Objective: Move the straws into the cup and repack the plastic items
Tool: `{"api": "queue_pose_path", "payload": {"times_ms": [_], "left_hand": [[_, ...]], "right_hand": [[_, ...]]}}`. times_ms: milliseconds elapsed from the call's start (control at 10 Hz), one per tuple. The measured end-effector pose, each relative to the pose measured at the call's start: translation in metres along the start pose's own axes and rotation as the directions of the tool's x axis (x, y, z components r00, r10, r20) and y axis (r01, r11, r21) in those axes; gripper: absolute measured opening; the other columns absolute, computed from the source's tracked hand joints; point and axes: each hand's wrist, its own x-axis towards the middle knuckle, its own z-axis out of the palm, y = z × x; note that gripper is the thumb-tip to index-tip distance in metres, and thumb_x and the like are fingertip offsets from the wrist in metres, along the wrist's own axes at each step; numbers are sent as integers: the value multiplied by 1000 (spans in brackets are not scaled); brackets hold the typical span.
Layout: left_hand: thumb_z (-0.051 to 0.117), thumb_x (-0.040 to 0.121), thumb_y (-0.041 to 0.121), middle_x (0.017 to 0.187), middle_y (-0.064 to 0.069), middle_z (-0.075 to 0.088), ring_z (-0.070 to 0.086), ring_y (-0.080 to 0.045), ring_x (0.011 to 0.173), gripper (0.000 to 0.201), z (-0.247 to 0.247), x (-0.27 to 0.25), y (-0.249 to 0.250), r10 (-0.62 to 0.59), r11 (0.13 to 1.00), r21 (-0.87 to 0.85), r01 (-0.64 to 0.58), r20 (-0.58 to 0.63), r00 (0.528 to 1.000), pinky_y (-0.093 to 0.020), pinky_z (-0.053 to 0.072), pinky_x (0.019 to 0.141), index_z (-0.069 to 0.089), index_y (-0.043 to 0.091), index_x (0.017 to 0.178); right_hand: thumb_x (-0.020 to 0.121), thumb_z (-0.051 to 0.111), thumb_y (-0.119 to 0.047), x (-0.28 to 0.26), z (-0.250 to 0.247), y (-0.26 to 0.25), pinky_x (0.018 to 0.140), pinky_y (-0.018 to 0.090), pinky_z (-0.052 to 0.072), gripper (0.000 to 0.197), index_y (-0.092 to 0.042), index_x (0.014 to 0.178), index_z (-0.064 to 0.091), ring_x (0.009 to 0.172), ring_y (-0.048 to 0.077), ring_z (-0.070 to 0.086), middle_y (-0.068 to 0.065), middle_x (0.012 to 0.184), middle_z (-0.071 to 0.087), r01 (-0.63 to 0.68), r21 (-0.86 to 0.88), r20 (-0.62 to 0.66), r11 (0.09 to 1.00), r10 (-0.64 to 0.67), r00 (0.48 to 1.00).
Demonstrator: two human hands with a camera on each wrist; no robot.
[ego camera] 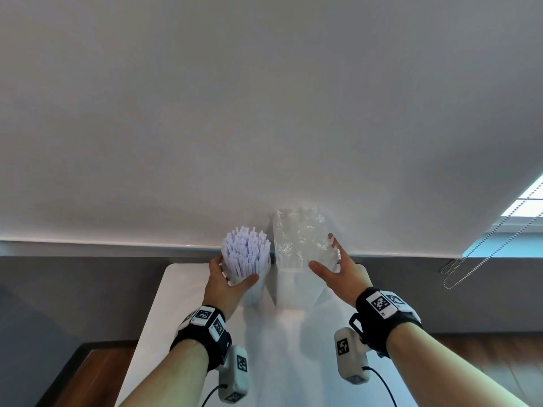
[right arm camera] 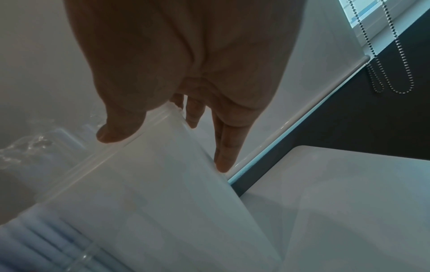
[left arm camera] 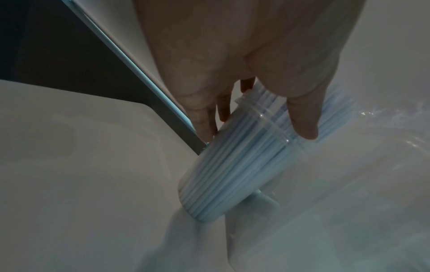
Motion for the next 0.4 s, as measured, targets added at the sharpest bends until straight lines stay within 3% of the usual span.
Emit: {"api": "queue_pose_path", "payload": {"times_ms": [100, 200, 300, 400], "left_hand": [[88, 69, 23, 134, -2, 51, 56, -28, 121, 85, -1, 1, -1, -10, 1000, 18, 10, 4, 1000, -36, 48, 96, 32, 22, 133], [93, 60, 18, 129, 5, 44, 48, -26, 127, 101, -6, -1, 3, 19, 993, 117, -20, 14, 1000, -35, 42, 102, 30, 20, 139], [90, 60, 11, 142, -5, 33, 36, -25, 131, 107, -14, -7, 11, 73, 957, 285, -62, -28, 997, -29, 31, 104, 26, 16, 145], [84, 67, 18, 138, -10, 34, 39, -32, 125, 83, -21, -16, 36, 243, 864, 487, -125, -187, 952, -41, 36, 100, 39, 15, 137]], "right_hand": [[87, 62, -55, 0, 1, 1, 97, 21, 34, 87, -37, 155, 10, 136, 23, 44, 0, 151, 43, 1, -10, 2, 1000, -1, 1000], [85, 64, -57, 1, 0, 2, 104, 27, 38, 88, -40, 154, 10, 132, 25, 49, 4, 150, 44, -8, 18, -6, 1000, 8, 1000], [78, 69, -59, 0, -2, 5, 104, 36, 45, 100, -42, 153, 6, 131, 22, 49, -3, 156, 34, 6, 61, 35, 998, -8, 999], [58, 79, -69, -3, -21, 0, 105, 37, 43, 123, -47, 150, 1, 131, 21, 47, -10, 160, 19, 30, 57, 80, 998, -34, 996]]}}
